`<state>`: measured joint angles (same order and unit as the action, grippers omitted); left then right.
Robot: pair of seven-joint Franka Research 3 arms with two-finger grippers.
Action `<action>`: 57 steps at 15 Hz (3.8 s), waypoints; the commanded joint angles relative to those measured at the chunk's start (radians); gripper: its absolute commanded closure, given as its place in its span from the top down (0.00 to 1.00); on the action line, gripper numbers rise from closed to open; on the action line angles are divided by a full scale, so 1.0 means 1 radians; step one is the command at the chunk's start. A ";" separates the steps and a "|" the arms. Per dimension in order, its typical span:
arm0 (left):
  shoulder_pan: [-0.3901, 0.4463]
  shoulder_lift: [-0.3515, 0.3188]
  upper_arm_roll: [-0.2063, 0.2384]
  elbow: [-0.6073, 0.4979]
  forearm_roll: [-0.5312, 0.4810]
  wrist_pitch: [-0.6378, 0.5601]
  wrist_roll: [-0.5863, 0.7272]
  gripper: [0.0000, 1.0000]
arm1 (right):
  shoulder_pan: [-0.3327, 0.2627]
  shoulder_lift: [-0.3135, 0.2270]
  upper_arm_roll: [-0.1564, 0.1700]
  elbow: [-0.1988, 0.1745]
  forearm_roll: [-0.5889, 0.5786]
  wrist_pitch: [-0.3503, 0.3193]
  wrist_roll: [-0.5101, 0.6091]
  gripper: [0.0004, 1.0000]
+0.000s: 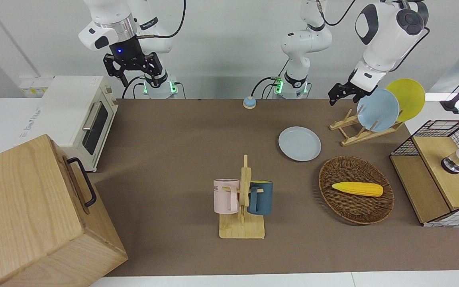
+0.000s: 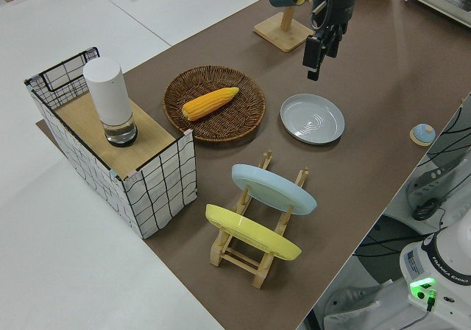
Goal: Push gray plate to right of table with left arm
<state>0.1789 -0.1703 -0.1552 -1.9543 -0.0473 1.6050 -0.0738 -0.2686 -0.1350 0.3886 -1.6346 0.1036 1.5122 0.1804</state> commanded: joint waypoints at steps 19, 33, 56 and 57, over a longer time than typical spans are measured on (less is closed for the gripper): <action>0.004 -0.074 0.000 -0.555 -0.094 0.570 0.049 0.97 | -0.015 -0.015 0.007 -0.017 0.018 0.002 0.002 1.00; -0.025 0.075 -0.027 -0.588 -0.106 0.737 0.026 0.68 | -0.017 -0.015 0.007 -0.017 0.018 0.002 0.002 1.00; -0.114 0.084 -0.027 -0.586 -0.141 0.773 -0.068 0.00 | -0.017 -0.015 0.007 -0.017 0.018 0.002 0.002 1.00; -0.137 0.084 -0.029 -0.584 -0.141 0.776 -0.108 0.00 | -0.015 -0.015 0.007 -0.017 0.018 0.002 0.002 1.00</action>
<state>0.1314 -0.1006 -0.1866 -2.5293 -0.1691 2.3346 -0.0689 -0.2686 -0.1350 0.3885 -1.6346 0.1036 1.5122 0.1804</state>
